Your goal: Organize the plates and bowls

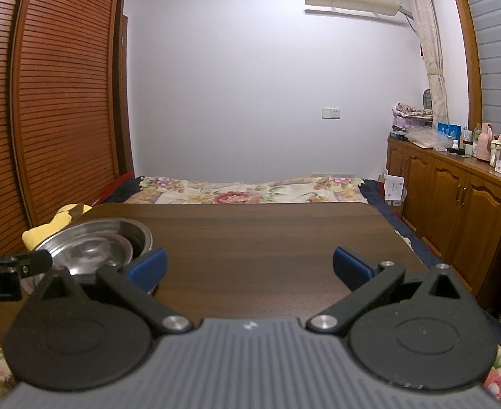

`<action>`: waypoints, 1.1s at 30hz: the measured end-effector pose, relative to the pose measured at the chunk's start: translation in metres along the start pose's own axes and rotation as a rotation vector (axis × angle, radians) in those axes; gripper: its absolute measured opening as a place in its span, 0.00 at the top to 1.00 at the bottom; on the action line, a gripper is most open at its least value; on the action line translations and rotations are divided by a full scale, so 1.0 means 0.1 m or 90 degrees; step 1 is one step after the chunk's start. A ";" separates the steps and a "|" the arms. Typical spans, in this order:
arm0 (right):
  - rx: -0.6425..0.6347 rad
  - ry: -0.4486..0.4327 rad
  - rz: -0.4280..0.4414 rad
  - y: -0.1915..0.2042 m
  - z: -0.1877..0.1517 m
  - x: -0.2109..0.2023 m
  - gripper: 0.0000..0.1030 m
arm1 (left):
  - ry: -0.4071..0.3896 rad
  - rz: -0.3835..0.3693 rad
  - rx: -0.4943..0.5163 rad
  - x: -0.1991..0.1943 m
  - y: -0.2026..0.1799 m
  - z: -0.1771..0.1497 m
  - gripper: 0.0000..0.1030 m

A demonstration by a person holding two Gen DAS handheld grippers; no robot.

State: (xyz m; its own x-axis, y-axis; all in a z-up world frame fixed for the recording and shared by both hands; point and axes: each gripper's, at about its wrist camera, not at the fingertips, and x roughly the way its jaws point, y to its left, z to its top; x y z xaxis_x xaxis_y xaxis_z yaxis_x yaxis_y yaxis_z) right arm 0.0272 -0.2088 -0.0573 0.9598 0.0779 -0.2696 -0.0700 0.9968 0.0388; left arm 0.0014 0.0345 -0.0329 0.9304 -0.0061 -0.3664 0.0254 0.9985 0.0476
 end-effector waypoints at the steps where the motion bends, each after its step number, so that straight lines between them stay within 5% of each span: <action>1: 0.000 -0.001 0.000 0.00 0.00 -0.01 0.00 | 0.000 0.000 0.000 0.00 0.00 0.00 0.00; 33: -0.001 0.000 -0.002 -0.02 0.01 -0.02 0.00 | -0.007 0.000 0.001 -0.03 0.01 0.04 0.00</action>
State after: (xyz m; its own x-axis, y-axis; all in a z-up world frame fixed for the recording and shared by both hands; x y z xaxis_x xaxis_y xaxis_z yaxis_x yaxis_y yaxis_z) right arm 0.0260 -0.2108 -0.0556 0.9598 0.0744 -0.2705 -0.0669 0.9971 0.0370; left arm 0.0000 0.0354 -0.0280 0.9343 -0.0068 -0.3565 0.0258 0.9985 0.0486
